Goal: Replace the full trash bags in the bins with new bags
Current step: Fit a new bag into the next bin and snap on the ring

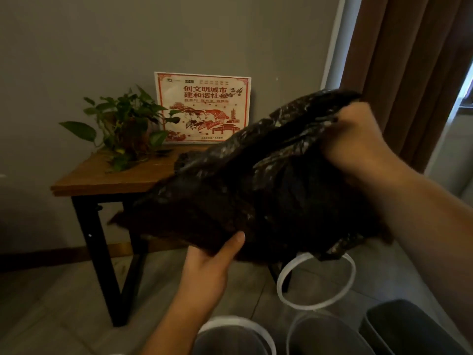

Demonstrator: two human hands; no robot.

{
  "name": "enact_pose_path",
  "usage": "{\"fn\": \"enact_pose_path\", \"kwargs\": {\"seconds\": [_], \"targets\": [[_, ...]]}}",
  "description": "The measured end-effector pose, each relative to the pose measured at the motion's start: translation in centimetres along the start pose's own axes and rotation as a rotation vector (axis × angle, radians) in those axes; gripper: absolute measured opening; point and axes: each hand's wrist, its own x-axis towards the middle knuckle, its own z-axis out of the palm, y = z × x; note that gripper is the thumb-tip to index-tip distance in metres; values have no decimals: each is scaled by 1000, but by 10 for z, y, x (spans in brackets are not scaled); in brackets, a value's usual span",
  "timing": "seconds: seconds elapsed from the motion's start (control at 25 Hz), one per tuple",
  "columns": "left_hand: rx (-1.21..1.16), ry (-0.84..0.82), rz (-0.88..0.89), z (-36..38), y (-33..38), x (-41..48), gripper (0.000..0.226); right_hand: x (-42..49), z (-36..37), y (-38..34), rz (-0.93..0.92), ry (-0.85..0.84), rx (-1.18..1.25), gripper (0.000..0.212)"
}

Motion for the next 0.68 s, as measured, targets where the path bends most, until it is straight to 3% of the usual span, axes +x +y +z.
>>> {"fn": "enact_pose_path", "kwargs": {"seconds": [0.04, 0.16, 0.24, 0.32, 0.48, 0.68], "targets": [[-33, -58, 16, -7, 2, -24, 24, -3, 10, -7, 107, -14, 76, 23], [-83, -68, -74, -39, -2, -71, 26, -32, 43, -10, 272, -149, -141, 17], [-120, -48, -120, -56, 2, -97, 26, -79, 62, -20, 303, -45, -192, 18], [-140, 15, -145, -68, 9, -115, 19, -144, 76, -34, 246, 60, -77, 10], [-130, 114, -163, -89, 21, -135, 11, -274, 115, -70, 117, -167, -82, 18], [-79, 131, -246, -104, 37, -152, 16, -310, 129, -77, 347, -326, -15, 25]]}}
